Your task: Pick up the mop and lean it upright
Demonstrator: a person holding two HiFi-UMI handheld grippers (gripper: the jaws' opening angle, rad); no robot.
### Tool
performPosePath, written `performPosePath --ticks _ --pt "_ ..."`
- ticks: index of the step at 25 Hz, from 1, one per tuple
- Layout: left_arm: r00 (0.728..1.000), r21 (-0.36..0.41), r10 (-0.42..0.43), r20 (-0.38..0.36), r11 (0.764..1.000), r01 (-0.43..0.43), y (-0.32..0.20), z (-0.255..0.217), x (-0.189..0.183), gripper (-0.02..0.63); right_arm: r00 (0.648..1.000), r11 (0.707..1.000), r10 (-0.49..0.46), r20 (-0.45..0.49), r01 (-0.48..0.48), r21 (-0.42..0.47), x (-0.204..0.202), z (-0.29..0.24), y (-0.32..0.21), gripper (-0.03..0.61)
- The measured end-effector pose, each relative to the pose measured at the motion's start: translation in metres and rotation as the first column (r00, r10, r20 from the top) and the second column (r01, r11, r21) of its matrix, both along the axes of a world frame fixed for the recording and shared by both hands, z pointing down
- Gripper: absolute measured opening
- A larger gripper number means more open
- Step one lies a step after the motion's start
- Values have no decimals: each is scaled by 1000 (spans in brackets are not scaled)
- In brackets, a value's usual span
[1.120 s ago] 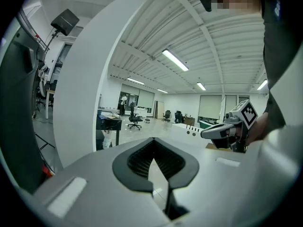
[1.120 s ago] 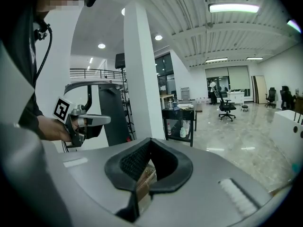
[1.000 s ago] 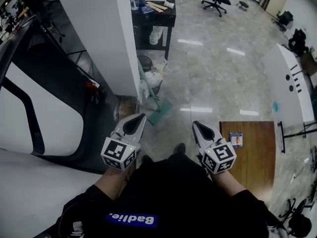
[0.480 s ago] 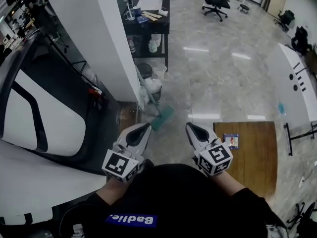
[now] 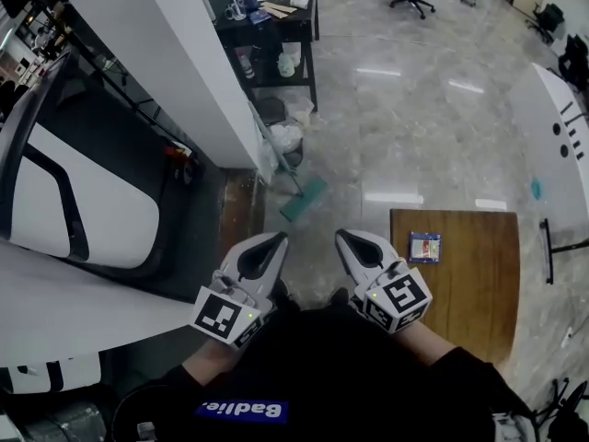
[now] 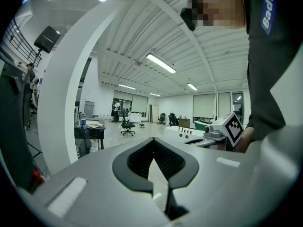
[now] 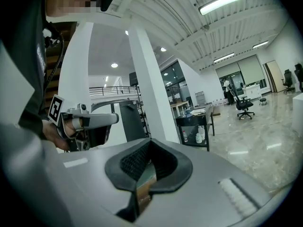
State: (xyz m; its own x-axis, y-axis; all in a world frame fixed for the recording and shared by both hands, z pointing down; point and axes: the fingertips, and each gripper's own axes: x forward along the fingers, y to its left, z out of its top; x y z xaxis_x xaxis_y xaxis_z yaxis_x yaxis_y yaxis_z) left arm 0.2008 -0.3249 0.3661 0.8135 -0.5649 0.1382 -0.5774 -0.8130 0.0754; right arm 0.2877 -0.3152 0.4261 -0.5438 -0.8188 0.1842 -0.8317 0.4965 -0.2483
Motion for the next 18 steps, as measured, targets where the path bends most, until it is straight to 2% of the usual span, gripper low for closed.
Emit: performPosePath --ticks 10,14,18 --pt "998 12 55 -14 998 -54 10 -5 10 20 999 998 -5 -46 8 62 -6 -24 13 3" --pt "999 10 46 7 999 -46 8 -8 6 20 998 997 8 -61 -3 82 -8 -33 13 3" --pt "999 17 48 -10 999 -48 7 -7 1 20 997 996 18 -69 -12 86 -11 -34 11 3"
